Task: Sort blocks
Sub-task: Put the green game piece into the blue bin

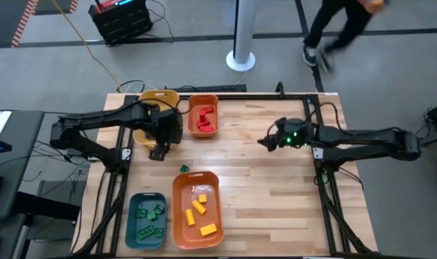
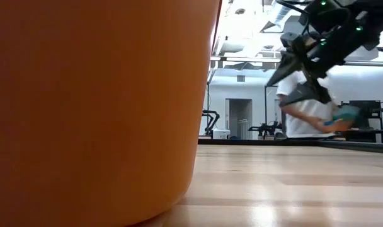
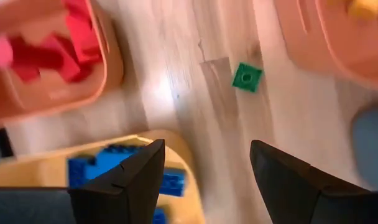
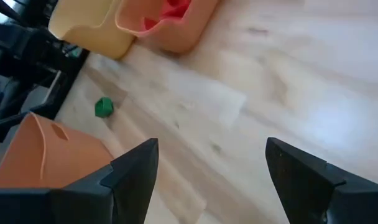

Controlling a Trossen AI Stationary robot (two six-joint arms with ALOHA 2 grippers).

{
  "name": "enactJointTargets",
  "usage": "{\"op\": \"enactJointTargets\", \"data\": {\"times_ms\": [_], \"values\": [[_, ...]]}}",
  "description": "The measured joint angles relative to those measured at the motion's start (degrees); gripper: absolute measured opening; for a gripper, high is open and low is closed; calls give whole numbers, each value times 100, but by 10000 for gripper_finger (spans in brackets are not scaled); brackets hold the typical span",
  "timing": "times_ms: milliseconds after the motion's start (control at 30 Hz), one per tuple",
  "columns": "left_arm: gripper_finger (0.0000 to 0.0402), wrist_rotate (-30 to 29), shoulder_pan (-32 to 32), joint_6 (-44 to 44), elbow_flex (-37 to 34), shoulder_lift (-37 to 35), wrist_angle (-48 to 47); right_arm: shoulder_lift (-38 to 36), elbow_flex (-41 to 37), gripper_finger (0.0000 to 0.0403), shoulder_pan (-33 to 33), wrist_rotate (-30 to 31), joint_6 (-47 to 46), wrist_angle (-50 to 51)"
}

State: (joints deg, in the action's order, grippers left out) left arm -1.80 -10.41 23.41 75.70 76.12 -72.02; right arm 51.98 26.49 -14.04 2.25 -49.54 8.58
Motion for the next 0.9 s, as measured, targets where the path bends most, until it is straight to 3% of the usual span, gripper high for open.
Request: {"op": "enactJointTargets", "data": {"times_ms": [100, 200, 400, 467, 567, 733, 900], "values": [[230, 4, -144, 867, 0, 0, 3, -8, -29, 304, 426, 359, -517, 27], [230, 370, -336, 997, -111, -104, 467, -19, -29, 299, 864, 788, -911, 48], [230, 856, -694, 1874, -1286, -566, 1283, 23, -29, 293, 1727, 1782, -1692, -23], [230, 1240, -698, 2369, -1735, -644, 1650, 53, -23, 292, 1877, 1874, -1877, -68], [230, 1250, -570, 2799, -2077, -674, 1880, 55, -25, 292, 2087, 1877, -2133, -51], [225, 1457, -368, 3258, -2087, -683, 2272, 55, -25, 292, 2324, 1885, -2322, -16], [218, 1895, -138, 4467, -2083, -508, 2322, 90, -25, 292, 2399, 1894, -2349, 53]]}}
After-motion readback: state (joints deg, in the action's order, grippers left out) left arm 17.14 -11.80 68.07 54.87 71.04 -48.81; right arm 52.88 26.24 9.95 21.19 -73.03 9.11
